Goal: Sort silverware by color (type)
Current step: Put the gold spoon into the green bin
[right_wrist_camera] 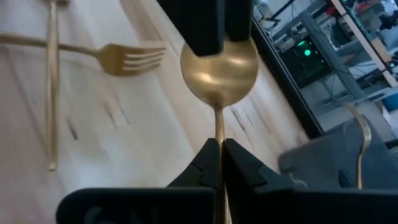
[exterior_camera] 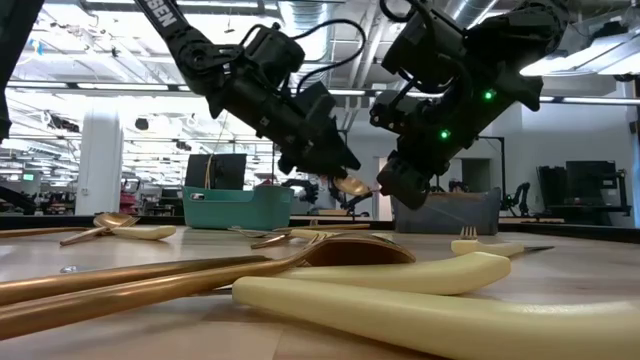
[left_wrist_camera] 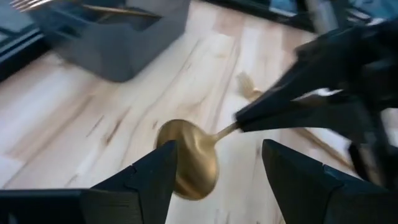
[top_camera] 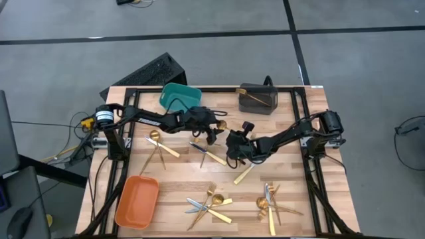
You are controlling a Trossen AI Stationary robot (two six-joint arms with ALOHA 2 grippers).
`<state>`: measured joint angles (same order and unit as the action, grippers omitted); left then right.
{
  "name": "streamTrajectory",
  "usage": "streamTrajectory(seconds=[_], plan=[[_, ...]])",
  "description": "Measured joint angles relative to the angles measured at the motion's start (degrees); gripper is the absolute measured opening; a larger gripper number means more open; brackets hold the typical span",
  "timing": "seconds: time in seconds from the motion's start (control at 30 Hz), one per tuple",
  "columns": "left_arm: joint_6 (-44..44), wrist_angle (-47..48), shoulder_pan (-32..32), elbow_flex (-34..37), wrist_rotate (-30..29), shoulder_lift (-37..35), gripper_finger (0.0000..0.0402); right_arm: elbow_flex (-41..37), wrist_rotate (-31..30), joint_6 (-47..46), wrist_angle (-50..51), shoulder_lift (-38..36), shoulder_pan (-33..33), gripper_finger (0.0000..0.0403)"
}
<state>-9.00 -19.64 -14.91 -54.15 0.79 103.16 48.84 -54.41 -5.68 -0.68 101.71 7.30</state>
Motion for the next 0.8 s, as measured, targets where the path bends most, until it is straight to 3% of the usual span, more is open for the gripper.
streamTrajectory(seconds=[0.13,0.4,0.53,0.6,0.7,0.8], plan=[[-1.46,1.87,-0.26,-0.11,-4.79,-0.01,0.0229,0.07,-2.91,0.23,0.05,-0.11,0.69,0.0024],[-0.9,1.78,-0.22,-0.13,-6.01,-0.03,0.0229,0.07,-7.37,1.18,0.13,-0.11,2.54,0.0018],[1.16,1.71,-0.29,-0.13,-2.58,-0.03,0.0229,0.07,-6.21,-8.98,0.37,-0.11,0.44,0.0039],[1.53,1.77,-0.25,-0.13,-0.51,-0.03,0.0229,0.07,-3.01,-17.29,0.9,-0.13,-1.81,0.0058],[1.65,2.0,-0.19,-0.13,1.43,-0.03,0.0229,0.07,7.82,-30.06,1.79,-0.13,-6.39,0.0087],[1.67,2.48,-0.25,-0.13,1.97,-0.03,0.0229,0.07,17.1,-37.13,4.49,-0.13,-10.44,0.0116]])
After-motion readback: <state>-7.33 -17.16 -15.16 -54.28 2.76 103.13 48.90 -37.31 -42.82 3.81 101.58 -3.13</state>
